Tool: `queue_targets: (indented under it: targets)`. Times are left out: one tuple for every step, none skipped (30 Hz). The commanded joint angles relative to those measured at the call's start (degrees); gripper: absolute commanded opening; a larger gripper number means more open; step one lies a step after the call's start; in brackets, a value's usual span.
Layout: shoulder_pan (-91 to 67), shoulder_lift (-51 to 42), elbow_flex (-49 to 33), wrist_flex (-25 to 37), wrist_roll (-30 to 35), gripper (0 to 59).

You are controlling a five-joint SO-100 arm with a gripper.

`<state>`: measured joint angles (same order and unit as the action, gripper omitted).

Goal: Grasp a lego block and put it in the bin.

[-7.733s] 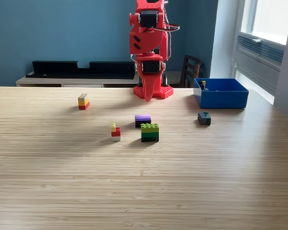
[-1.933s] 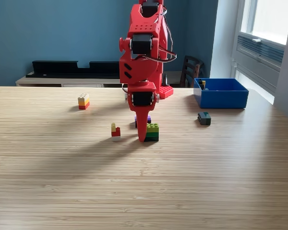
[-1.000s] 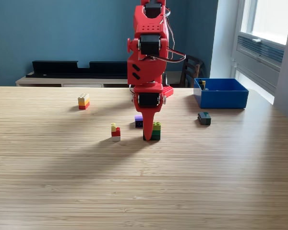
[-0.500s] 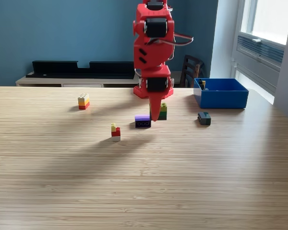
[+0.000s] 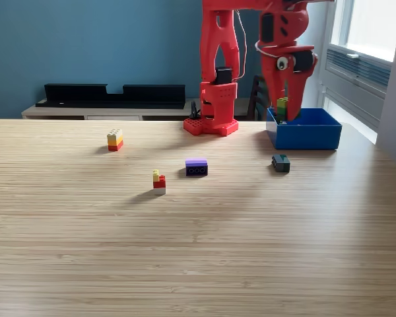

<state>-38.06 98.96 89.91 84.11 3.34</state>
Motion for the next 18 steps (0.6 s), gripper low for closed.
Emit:
queue_targets:
  targets:
    - [-14.1,5.0,0.0,0.6,-0.5,0.1]
    - [-16.4,5.0,0.4,0.6,-1.1,0.1]
    - [-18.8,5.0,1.1,0.6,-1.8,0.1]
    - [-21.2,5.0,1.8,0.6,-2.5,0.1]
    - [-23.5,5.1,2.5,0.6,-3.1,0.1]
    - [-25.8,5.3,3.3,0.6,-3.8,0.1]
    - [-28.1,5.4,4.2,0.6,-4.2,0.1]
    - [-30.1,5.4,4.9,0.6,-4.6,0.1]
    - [-31.9,5.4,5.7,0.6,-4.8,0.1]
    - [-33.3,5.4,6.3,0.6,-5.1,0.1]
    - [-34.5,5.4,6.9,0.5,-5.4,0.1]
    - [-35.2,5.4,7.4,0.5,-5.4,0.1]
    - [-35.7,5.4,7.7,0.5,-5.6,0.1]
    - [-35.8,5.4,7.8,0.5,-5.7,0.1]
    - [-35.8,5.4,7.9,0.5,-5.9,0.1]
    - [-35.7,5.4,7.9,0.5,-6.0,0.1]
    - [-35.7,5.4,7.9,0.5,-6.2,0.1]
    - [-35.7,5.4,7.9,0.5,-6.2,0.1]
